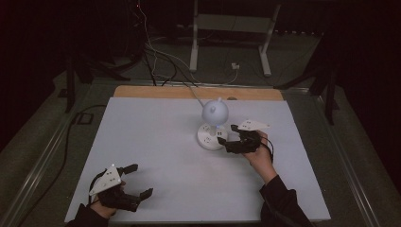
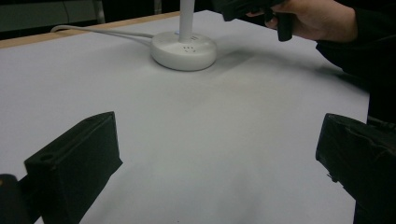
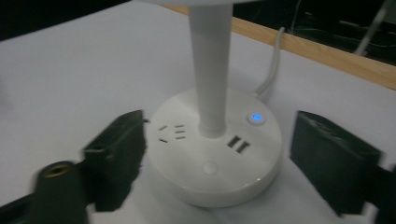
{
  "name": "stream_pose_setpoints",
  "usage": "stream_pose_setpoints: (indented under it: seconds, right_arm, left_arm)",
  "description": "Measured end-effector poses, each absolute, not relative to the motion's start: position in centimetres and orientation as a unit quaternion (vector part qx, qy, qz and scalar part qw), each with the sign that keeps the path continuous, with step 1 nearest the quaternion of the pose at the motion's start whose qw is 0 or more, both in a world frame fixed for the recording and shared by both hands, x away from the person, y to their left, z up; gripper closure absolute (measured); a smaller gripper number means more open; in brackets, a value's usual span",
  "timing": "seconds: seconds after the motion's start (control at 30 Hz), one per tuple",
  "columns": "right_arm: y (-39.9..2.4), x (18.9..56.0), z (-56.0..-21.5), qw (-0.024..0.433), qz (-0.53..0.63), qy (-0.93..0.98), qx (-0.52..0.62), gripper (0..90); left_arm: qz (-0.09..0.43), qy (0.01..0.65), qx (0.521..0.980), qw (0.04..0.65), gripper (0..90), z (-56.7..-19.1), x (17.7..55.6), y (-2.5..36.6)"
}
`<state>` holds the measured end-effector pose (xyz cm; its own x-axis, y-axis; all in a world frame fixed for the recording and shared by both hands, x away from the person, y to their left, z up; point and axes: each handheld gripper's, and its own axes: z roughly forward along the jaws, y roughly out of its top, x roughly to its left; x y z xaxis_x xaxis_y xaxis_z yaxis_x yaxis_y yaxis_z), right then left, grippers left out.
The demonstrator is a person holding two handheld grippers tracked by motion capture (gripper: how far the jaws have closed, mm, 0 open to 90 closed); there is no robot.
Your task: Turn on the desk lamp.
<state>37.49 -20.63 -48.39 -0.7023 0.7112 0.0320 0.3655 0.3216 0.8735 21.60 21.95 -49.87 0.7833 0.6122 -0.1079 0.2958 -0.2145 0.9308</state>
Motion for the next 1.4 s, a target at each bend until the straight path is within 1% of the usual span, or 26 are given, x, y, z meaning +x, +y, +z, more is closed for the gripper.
stream_pose_setpoints:
  seconds: [0.03, 0.07, 0.1, 0.17, 0.2, 0.3, 0.43, 0.47, 0.5, 0.53, 0.57, 0.6, 0.63, 0.67, 0.87, 1.1, 1.4]
  right_arm:
    - [-20.5, 37.5, -48.5, 0.193, 0.469, 0.789, 0.346, 38.8]
    - [-20.5, 37.5, -48.5, 0.193, 0.469, 0.789, 0.346, 38.8]
    - [-20.5, 37.5, -48.5, 0.195, 0.467, 0.79, 0.346, 42.1]
    - [-20.6, 37.5, -48.5, 0.191, 0.466, 0.79, 0.35, 54.2]
    - [-20.6, 37.5, -48.5, 0.193, 0.465, 0.79, 0.349, 57.3]
    - [-20.6, 37.6, -48.5, 0.196, 0.464, 0.791, 0.346, 59.1]
    - [-20.5, 37.7, -48.5, 0.193, 0.459, 0.793, 0.351, 70.9]
    - [-20.5, 37.7, -48.5, 0.193, 0.459, 0.793, 0.351, 70.9]
    - [-20.4, 37.8, -48.6, 0.186, 0.457, 0.795, 0.353, 76.7]
    - [-20.4, 37.8, -48.6, 0.186, 0.457, 0.795, 0.353, 76.7]
    - [-20.3, 37.9, -48.6, 0.174, 0.454, 0.798, 0.356, 82.8]
    - [-20.3, 37.9, -48.6, 0.174, 0.454, 0.798, 0.356, 82.8]
    - [-20.1, 38.0, -48.7, 0.167, 0.452, 0.802, 0.354, 87.8]
    - [-20.0, 38.0, -48.7, 0.168, 0.447, 0.805, 0.353, 90.0]
    - [-19.3, 38.3, -49.2, 0.157, 0.421, 0.825, 0.344, 90.0]
    - [-18.7, 38.4, -49.6, 0.169, 0.398, 0.836, 0.337, 90.0]
    - [-18.4, 38.6, -49.9, 0.17, 0.389, 0.841, 0.337, 90.0]
  left_arm:
    - [0.143, 0.297, 0.766, 0.552, 0.4, -49.9, 21.6, 22.0]
    - [0.143, 0.297, 0.766, 0.552, 0.4, -49.9, 21.6, 22.0]
    - [0.143, 0.297, 0.766, 0.552, 0.4, -49.9, 21.6, 21.9]
    - [0.143, 0.297, 0.766, 0.552, 0.4, -49.9, 21.6, 21.9]
    - [0.143, 0.296, 0.766, 0.552, 0.4, -49.9, 21.6, 21.9]
    - [0.143, 0.297, 0.767, 0.551, 0.3, -49.9, 21.6, 21.9]
    - [0.142, 0.297, 0.766, 0.552, 0.3, -49.9, 21.6, 21.9]
    - [0.142, 0.298, 0.767, 0.551, 0.4, -49.9, 21.6, 21.9]
    - [0.143, 0.297, 0.767, 0.551, 0.4, -49.9, 21.6, 21.9]
    - [0.143, 0.297, 0.766, 0.551, 0.4, -49.9, 21.6, 21.9]
    - [0.143, 0.297, 0.766, 0.552, 0.4, -49.9, 21.6, 21.9]
    - [0.143, 0.297, 0.766, 0.552, 0.4, -49.9, 21.6, 21.9]
    - [0.143, 0.297, 0.766, 0.552, 0.4, -49.9, 21.6, 21.9]
    - [0.143, 0.297, 0.766, 0.552, 0.3, -49.9, 21.6, 21.9]
    - [0.142, 0.297, 0.767, 0.551, 0.3, -49.9, 21.6, 21.9]
    - [0.143, 0.296, 0.767, 0.551, 0.4, -49.9, 21.6, 21.9]
    - [0.143, 0.296, 0.767, 0.551, 0.3, -49.9, 21.6, 21.9]
